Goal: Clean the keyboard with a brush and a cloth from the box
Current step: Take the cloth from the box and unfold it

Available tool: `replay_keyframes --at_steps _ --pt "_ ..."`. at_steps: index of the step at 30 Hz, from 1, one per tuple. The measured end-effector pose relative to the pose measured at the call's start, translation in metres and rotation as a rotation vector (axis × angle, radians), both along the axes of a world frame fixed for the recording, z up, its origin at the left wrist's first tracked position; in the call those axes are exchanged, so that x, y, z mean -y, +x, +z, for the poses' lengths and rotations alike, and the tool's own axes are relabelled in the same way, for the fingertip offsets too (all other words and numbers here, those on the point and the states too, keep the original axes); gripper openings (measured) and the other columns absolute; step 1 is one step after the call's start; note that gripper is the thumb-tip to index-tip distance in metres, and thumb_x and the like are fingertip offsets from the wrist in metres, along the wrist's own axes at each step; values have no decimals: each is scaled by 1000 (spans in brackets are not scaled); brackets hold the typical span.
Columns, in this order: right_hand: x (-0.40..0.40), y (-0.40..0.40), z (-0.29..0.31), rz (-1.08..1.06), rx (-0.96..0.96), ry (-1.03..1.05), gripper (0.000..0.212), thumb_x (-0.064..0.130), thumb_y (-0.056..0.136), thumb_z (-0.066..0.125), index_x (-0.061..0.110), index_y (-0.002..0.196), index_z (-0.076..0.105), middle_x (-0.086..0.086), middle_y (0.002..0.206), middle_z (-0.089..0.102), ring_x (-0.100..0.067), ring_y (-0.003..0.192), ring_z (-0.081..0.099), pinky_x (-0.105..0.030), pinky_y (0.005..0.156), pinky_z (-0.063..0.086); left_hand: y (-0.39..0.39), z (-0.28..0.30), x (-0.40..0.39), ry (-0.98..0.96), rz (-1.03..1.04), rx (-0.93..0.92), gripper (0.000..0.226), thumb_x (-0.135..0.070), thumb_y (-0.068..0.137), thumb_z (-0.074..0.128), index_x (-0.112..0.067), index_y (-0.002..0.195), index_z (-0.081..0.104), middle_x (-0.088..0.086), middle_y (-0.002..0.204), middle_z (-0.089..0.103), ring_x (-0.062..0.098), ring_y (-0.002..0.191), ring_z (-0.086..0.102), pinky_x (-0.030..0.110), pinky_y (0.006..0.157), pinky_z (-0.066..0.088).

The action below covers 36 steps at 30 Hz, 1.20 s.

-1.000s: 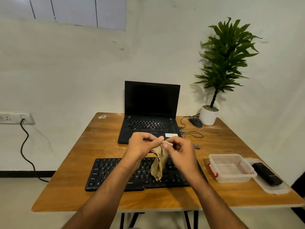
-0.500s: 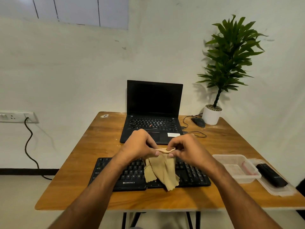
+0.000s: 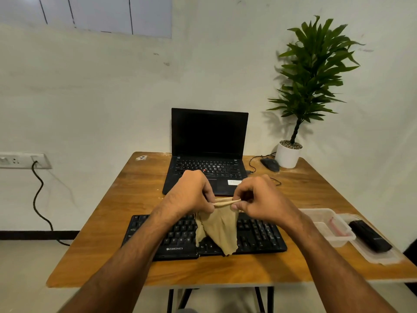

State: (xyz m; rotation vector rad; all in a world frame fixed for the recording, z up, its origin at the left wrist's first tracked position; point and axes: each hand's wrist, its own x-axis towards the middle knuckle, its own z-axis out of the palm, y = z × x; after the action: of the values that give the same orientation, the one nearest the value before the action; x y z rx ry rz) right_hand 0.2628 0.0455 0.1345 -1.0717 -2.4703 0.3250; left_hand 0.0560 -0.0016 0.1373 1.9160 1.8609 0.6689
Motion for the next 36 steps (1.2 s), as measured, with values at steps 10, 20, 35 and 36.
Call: replay_keyframes --at_steps 10,20,35,36 --pt "-25 -7 -17 62 -550 -356 43 -1 82 76 22 118 69 3 87 62 -16 69 60 -33 69 53 -9 4 2 92 -251 85 45 14 76 69 -28 91 62 -4 91 66 10 77 61 28 68 55" --pt "-7 -21 -59 129 -613 -759 43 11 75 86 11 116 70 -6 109 76 -22 105 72 -43 88 60 -15 4 -4 51 -139 138 29 -1 85 78 -29 85 83 -16 94 76 -1 94 68 11 75 54" --pt "-29 -93 -62 -39 -499 -823 22 8 78 84 7 99 76 -20 92 76 -34 92 74 -50 86 58 -114 -44 36 19 361 689 31 5 76 86 -3 102 71 6 79 71 18 75 72 27 62 57" --pt "-31 -101 -64 -42 -454 -814 22 8 78 85 8 97 76 -17 90 77 -30 88 75 -49 84 58 -121 -52 39 -2 400 680 28 3 76 87 -1 100 72 8 83 73 21 80 73 28 66 58"
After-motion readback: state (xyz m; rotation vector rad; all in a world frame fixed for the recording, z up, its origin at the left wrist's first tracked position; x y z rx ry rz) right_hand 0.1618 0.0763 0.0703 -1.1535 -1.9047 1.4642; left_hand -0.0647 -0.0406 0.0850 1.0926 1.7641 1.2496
